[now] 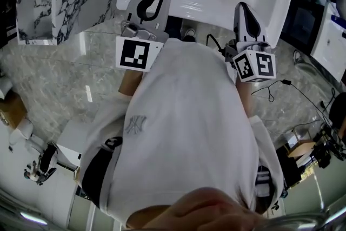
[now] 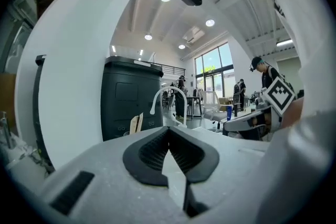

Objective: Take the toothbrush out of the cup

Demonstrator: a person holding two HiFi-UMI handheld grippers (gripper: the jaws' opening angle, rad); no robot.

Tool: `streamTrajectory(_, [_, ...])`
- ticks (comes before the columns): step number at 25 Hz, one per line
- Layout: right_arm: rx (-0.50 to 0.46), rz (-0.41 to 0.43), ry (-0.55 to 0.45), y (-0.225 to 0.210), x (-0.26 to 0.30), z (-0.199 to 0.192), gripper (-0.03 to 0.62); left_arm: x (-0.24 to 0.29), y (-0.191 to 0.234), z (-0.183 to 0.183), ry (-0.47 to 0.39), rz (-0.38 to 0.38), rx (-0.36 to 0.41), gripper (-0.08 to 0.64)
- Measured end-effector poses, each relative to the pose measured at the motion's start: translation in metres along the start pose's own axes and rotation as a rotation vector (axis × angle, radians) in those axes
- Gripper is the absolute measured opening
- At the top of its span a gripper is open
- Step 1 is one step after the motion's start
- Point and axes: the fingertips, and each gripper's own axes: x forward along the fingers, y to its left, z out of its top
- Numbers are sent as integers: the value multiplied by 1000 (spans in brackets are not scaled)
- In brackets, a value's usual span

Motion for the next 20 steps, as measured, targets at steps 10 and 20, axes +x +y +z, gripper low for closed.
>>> streamTrajectory(10, [9, -78, 15, -3, 53, 14, 15, 48, 58, -2, 35, -58, -45, 14])
streamTrajectory(20, [17, -196, -4, -22, 53, 20, 15, 57, 82, -14, 28, -73, -98, 15])
